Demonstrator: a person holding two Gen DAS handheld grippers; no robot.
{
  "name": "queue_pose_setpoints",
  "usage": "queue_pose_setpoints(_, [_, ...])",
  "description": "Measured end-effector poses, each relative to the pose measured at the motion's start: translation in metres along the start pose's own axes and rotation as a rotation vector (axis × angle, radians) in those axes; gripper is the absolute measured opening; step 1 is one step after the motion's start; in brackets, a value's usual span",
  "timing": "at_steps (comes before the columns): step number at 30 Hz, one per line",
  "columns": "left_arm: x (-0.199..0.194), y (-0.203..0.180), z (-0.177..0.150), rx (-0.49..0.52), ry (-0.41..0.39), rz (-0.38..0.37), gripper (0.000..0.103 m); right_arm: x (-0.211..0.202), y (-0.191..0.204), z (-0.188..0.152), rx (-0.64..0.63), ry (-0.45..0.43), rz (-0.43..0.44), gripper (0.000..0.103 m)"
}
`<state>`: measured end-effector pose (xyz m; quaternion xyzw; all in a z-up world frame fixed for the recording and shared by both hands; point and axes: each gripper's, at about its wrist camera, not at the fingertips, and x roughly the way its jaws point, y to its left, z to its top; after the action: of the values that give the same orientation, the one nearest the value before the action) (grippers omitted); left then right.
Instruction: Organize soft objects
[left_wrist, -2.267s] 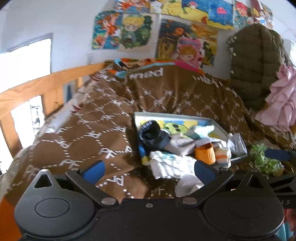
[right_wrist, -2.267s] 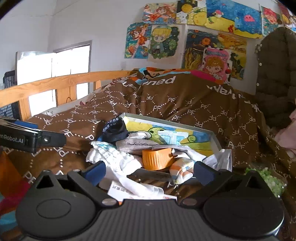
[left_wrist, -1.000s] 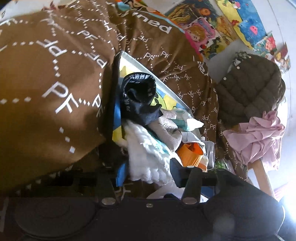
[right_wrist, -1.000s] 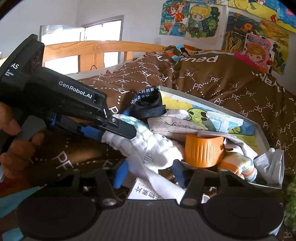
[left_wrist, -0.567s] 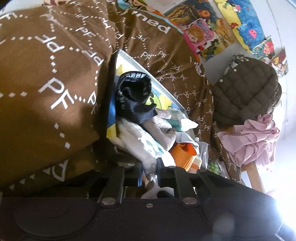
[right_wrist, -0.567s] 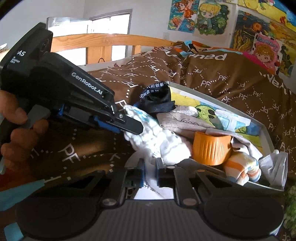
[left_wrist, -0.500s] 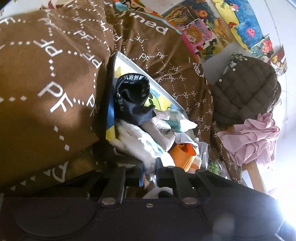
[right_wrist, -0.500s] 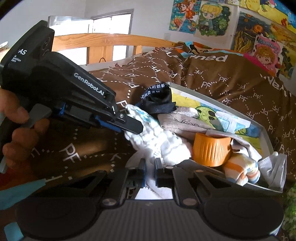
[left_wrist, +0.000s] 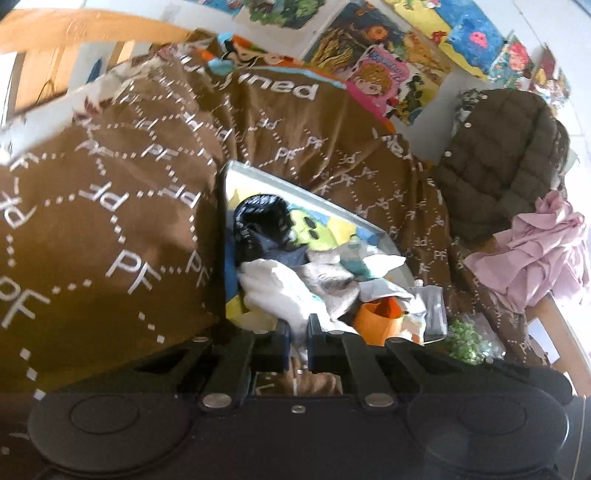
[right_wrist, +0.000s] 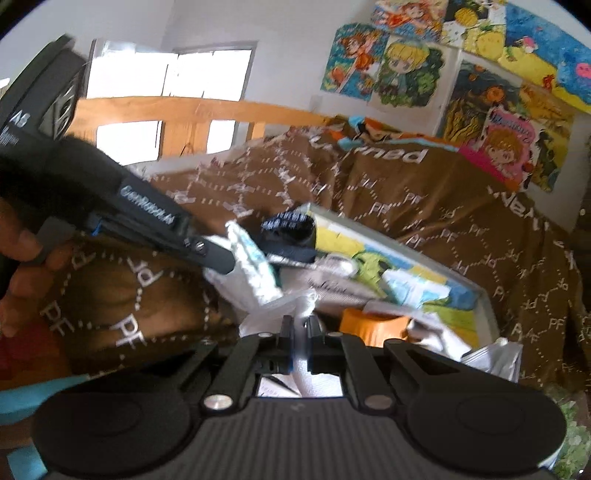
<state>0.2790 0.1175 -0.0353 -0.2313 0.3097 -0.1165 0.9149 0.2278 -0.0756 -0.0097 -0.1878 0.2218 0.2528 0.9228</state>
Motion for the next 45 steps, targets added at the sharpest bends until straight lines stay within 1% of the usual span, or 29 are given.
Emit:
queue_pose_setpoints(6, [-0.020,-0.022,0.002,0.080,-0.041,-0.021,0.008,-0.017,-0.016,0.008,0.043,-0.056,-0.024,0.006])
queue_pose_setpoints(10, [-0.027,-0.034,0.001,0.118,-0.056,-0.033,0.008,-0.026,-0.034,0.012,0.087,-0.096,-0.045,0.006])
queue_pose_setpoints(13, [-0.028,-0.042,0.003,0.127,-0.060,-0.066,0.008,-0.028,-0.050,0.014,0.123,-0.120,-0.052,0.006])
queue_pose_setpoints(16, [-0.027,-0.050,0.010,0.112,-0.075,-0.118,0.008,-0.025,-0.069,0.016,0.176,-0.150,-0.053,0.006])
queue_pose_setpoints(19, [-0.023,-0.060,0.019,0.111,-0.103,-0.146,0.008,-0.019,-0.092,0.015,0.244,-0.203,-0.038,0.007])
queue_pose_setpoints(21, [-0.019,-0.066,0.025,0.119,-0.124,-0.162,0.008,-0.012,-0.108,0.013,0.291,-0.218,-0.068,0.007])
queue_pose_setpoints(24, [-0.007,-0.075,0.036,0.102,-0.159,-0.189,0.008,-0.003,-0.134,0.008,0.359,-0.234,-0.094,0.007])
queue_pose_setpoints(28, [0.018,-0.090,0.048,0.094,-0.205,-0.234,0.008,0.009,-0.166,0.001,0.438,-0.240,-0.104,0.007])
queue_pose_setpoints(30, [0.037,-0.096,0.053,0.076,-0.203,-0.242,0.008,0.016,-0.176,-0.001,0.460,-0.235,-0.107,0.007])
queue_pose_setpoints(33, [0.065,-0.102,0.061,0.023,-0.203,-0.248,0.008,0.027,-0.187,-0.004,0.470,-0.227,-0.108,0.007])
queue_pose_setpoints(37, [0.092,-0.111,0.072,0.002,-0.227,-0.247,0.008,0.042,-0.201,-0.010,0.490,-0.210,-0.111,0.007])
queue_pose_setpoints(40, [0.110,-0.117,0.075,0.001,-0.235,-0.237,0.008,0.053,-0.209,-0.015,0.526,-0.191,-0.116,0.007])
queue_pose_setpoints(45, [0.135,-0.116,0.065,0.011,-0.192,-0.188,0.008,0.068,-0.211,-0.018,0.498,-0.150,-0.136,0.007])
